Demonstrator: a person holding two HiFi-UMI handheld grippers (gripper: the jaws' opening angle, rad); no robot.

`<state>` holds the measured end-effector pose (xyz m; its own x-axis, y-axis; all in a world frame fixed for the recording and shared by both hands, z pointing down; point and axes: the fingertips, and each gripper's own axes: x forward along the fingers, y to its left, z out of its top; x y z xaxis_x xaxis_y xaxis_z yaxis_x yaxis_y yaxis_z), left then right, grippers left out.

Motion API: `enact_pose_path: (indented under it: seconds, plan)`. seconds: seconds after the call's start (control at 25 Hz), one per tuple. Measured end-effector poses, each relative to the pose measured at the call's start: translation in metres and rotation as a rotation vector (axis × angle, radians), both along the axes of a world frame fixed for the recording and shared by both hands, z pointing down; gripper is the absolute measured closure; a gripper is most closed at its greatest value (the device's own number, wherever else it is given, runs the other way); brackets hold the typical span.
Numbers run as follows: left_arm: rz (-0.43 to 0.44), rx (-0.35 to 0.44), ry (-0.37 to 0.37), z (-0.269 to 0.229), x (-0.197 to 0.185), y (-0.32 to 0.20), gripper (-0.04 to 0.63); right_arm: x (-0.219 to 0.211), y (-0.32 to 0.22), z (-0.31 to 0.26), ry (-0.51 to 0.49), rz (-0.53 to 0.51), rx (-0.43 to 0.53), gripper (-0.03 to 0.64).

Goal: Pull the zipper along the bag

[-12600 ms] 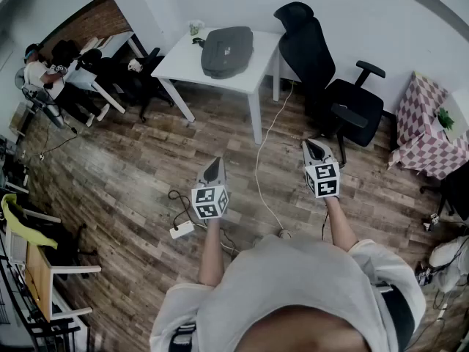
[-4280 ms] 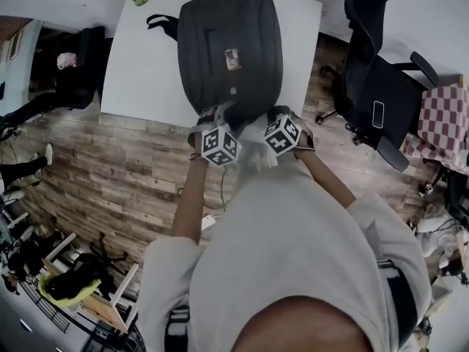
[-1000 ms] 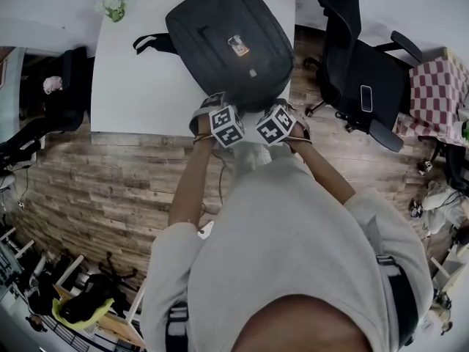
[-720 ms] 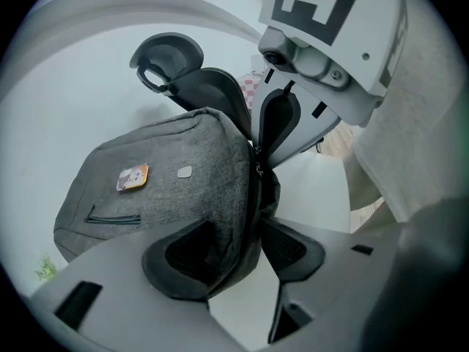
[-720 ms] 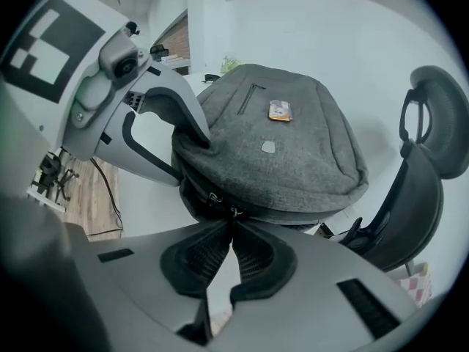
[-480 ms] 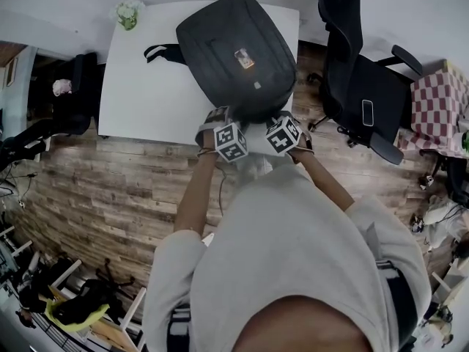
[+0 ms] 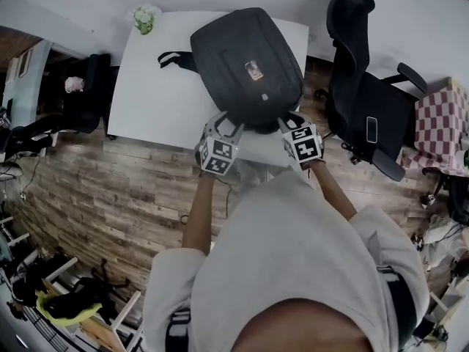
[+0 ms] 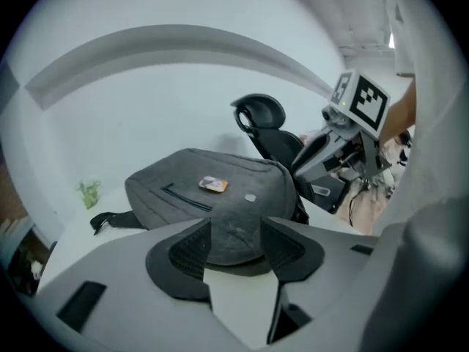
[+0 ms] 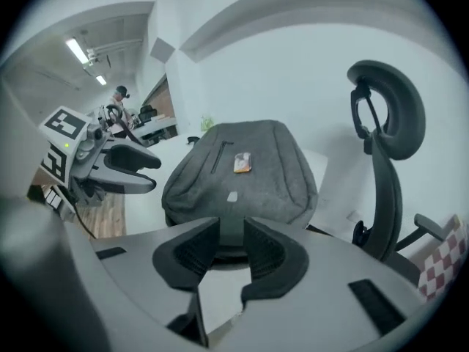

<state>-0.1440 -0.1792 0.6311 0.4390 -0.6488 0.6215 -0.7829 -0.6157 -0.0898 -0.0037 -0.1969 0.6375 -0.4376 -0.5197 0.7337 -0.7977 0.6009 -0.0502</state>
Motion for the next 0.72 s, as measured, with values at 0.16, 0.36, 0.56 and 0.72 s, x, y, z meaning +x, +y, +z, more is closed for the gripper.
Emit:
enact_pose_path:
  seconds: [0.16, 0.36, 0.56, 0.72]
  plan:
    - [-0.175, 0.081, 0.14, -0.049, -0.03, -0.023, 0.411, -0.002, -0.035, -0.041, -0.074, 0.022, 0.119, 0.523]
    - [-0.307, 0.2, 0.231, -0.103, -0.065, -0.044, 0.487, -0.009, -0.078, -0.106, -0.159, 0.031, 0.283, 0.568]
    - [-0.362, 0.316, 0.239, -0.147, -0.082, -0.052, 0.542, -0.012, -0.099, -0.165, -0.208, 0.019, 0.429, 0.6]
    - [-0.392, 0.38, 0.257, -0.173, -0.09, -0.055, 0.568, -0.017, -0.107, -0.205, -0.246, -0.005, 0.522, 0.603]
